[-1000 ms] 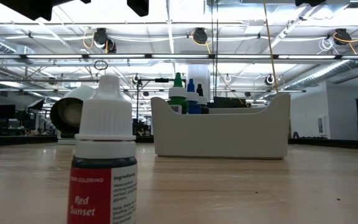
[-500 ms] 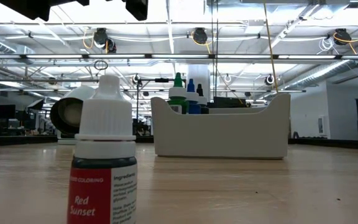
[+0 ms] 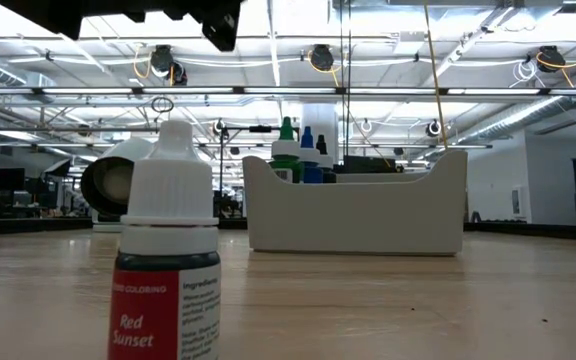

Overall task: Pick & Place food coloring
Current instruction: Put the small orange food coloring bottle into the bin

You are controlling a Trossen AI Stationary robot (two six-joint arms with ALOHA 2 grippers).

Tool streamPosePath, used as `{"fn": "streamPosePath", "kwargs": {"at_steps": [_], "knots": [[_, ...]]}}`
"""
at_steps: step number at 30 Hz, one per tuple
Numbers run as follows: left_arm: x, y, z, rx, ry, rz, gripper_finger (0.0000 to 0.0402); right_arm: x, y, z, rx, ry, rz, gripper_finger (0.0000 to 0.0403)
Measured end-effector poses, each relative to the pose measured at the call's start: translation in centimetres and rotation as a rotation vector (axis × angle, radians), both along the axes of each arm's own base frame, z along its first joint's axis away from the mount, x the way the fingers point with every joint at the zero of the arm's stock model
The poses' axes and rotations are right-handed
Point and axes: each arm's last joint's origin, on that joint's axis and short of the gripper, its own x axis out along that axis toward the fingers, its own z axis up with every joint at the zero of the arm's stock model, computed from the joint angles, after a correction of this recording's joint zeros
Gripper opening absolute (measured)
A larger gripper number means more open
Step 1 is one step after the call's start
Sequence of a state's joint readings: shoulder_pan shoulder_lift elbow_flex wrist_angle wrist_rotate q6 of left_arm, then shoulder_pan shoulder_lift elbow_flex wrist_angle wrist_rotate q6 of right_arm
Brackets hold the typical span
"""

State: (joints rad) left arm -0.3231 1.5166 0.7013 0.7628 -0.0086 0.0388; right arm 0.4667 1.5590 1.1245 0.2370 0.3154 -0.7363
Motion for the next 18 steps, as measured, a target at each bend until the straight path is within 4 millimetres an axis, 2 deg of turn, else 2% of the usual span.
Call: {"fn": "streamPosePath", "kwargs": {"at_steps": [5,10,14,18], "knots": [[0.2,0.7,-0.1,-0.022,0.023,0.032,0.0058,0.6,0.6,0.4,-0.024,0.106,-0.027,0.0096],[0.2,0.8,-0.4,-0.024,0.051,0.047,0.0058,0.6,0.4,-0.6,-0.089,0.188,-0.108,0.0096],[0.2,0.8,-0.5,-0.024,0.062,0.056,0.0058,0.5,0.5,-0.5,-0.094,0.184,-0.127,0.0096],[0.2,0.8,-0.5,-0.024,0.064,0.061,0.0058,0.3,0.8,-0.4,-0.187,0.149,-0.171,0.0096]]}}
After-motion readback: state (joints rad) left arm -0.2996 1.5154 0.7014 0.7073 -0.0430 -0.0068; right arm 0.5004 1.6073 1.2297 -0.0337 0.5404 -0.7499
